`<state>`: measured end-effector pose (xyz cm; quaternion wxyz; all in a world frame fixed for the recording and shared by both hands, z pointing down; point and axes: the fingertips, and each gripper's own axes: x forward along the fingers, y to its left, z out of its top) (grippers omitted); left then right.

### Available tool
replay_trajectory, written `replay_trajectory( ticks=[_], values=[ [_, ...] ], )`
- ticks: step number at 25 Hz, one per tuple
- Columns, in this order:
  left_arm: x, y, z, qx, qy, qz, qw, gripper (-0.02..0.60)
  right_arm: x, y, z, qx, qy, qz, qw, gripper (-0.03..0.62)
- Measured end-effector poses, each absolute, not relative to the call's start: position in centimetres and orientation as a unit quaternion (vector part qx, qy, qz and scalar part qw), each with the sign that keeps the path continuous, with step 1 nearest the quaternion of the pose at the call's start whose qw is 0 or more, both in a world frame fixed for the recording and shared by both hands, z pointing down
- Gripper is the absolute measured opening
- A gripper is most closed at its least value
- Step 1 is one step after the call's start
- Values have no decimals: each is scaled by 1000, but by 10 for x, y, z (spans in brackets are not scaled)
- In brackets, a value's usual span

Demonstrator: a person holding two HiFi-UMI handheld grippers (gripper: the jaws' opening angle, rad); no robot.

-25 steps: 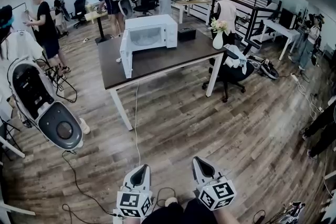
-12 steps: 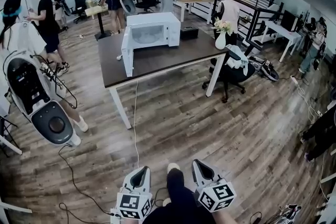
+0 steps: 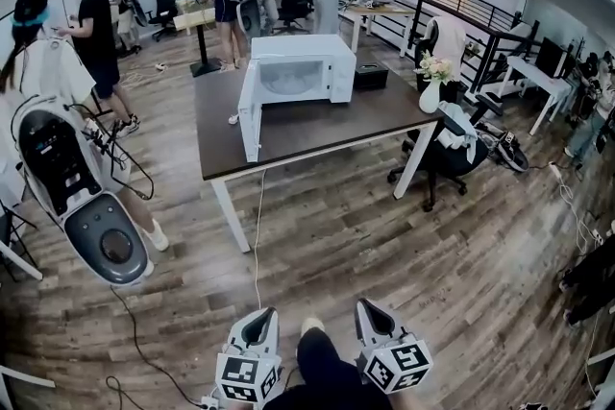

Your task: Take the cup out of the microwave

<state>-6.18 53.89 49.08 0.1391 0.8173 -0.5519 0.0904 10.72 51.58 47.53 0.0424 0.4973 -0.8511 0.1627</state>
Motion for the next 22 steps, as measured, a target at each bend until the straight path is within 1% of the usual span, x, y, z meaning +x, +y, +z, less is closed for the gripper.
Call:
replay_trajectory(
  ticks=[9,15,22],
  values=[
    [-74,416,479,813,-560,91,134,6,96,387,478,489,-854,170,56,-6],
    [-82,342,486,808,-567,97,127,6,85,300,477,483,-860,157,54,-6],
    [-78,276,497,813,-561,92,125,6,80,235,489,481,-861,155,56,-6]
  ],
)
